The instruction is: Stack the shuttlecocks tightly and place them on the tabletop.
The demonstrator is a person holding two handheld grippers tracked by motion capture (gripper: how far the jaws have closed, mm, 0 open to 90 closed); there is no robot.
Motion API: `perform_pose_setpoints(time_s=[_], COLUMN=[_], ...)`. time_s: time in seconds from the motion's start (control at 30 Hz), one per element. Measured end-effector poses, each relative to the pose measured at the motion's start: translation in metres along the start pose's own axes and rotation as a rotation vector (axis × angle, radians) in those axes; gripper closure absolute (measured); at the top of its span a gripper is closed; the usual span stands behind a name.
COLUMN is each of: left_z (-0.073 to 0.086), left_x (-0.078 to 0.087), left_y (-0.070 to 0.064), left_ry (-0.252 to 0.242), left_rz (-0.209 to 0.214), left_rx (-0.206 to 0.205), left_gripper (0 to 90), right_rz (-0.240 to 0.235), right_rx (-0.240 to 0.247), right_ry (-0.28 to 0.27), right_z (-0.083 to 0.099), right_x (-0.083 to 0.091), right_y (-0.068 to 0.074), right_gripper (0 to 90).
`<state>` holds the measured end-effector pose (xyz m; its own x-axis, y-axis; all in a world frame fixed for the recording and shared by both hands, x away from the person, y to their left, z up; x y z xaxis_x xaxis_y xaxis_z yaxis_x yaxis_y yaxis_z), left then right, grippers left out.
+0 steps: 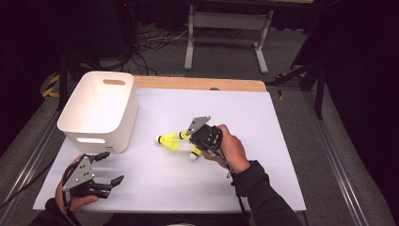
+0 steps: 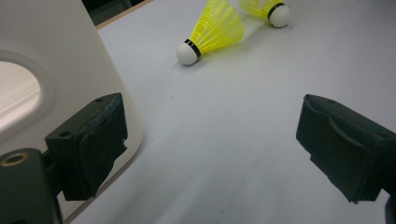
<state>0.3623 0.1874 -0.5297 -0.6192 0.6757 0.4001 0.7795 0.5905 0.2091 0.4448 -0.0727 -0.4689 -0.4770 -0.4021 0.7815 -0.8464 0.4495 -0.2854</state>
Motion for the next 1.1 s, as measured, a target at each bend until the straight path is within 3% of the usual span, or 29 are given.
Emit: perform_pose_setpoints(time_s=[0.43,1.1], left_z=[0.0,0.0], left_x=[0.0,-0.001], left_y=[0.0,-0.002], left_ry=[-0.003,-0.002], left_rz=[0.005,0.016], left_rx=[0.0,-0.001], left_gripper=[9.6,9.7], right_rz=[-0.011,-0.092], right_rx=[0.071,0.045], right_ry=[0.102,0.094], right_z=[-0.013,-0.025], right_x=[-0.024,-0.054], right_y=[0.001,0.017], right_gripper=[90.0,88.9])
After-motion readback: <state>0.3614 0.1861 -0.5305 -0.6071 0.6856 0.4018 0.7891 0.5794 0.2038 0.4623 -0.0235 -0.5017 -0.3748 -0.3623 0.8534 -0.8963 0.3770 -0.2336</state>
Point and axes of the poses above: each handheld gripper's, and its own axes: x roughly backward along the jaws, z roughly out of its underside, y roughly to its left, the point moved 10 cm from there along -x, roughly forward along the jaws, and after that the axes turned 2 degrees about -x, right-handed, at the moved point
